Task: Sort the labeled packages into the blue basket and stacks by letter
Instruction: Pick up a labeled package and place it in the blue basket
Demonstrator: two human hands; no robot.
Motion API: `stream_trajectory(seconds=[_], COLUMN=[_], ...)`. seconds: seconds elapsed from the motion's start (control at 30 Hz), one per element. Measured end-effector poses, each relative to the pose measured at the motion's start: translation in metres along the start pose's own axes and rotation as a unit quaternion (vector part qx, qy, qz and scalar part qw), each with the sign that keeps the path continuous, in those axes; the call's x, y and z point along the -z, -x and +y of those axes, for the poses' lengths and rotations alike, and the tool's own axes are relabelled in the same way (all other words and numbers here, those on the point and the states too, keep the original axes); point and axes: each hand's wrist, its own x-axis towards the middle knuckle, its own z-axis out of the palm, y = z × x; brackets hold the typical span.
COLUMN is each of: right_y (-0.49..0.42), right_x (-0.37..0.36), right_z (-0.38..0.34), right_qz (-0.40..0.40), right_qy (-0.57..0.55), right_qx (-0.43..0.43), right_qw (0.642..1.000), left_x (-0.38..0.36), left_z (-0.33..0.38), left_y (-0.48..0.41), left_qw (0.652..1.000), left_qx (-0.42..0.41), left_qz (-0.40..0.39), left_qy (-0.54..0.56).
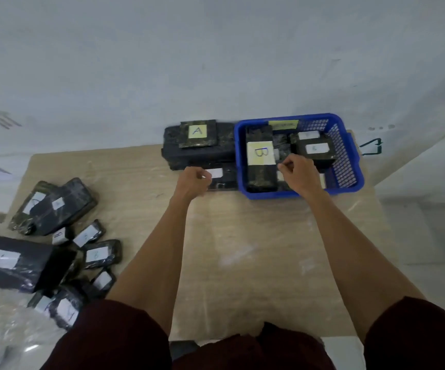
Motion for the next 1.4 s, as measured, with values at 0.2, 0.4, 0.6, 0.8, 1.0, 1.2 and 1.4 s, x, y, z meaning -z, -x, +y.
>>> stream_trajectory(seconds=[0.2, 0.4, 0.6, 0.8, 1.0, 1.2, 1.4], right_y=[0.043, 0.107, 0.151, 0.175, 0.181, 0.175, 0.167], right_x=[-0.086, -0.192, -0.284, -0.344, -0.357, -0.34, -0.305], right_z=[-0.097, -0.189, -0.244, -0.271, -0.276, -0.279, -0.273], right_qz=[-0.022, -0.111, -0.26, -0.304, -0.284, -0.246, -0.188], right_qy=[-0.011, -0.04, -0.078, -0.131, -0.158, -0.212, -0.36], right_qx=[0.013, -0.006, -0.065, -0.144, -0.141, -0.154, -0.203], right_qw=[1.0, 0.993, 0.96, 0.933, 0.935, 0.933, 0.891], left_x=[0.096, 0.181, 0.22, 0.225, 0.225, 0.224, 0.216], left_z=[-0.092, -0.186, -0.256, -0.281, -0.281, -0.265, -0.235], left_y=[0.015, 0.033, 0.039, 0.037, 0.034, 0.03, 0.028], left_qw=[0.999, 0.996, 0.981, 0.962, 0.96, 0.985, 0.998], left_qx=[-0.011, 0.005, 0.027, 0.051, 0.055, 0.025, -0.024], left_qz=[-0.019, -0.032, -0.039, -0.061, -0.093, -0.062, -0.032], left_qy=[-0.03, -0.086, -0.188, -0.263, -0.259, -0.158, -0.055])
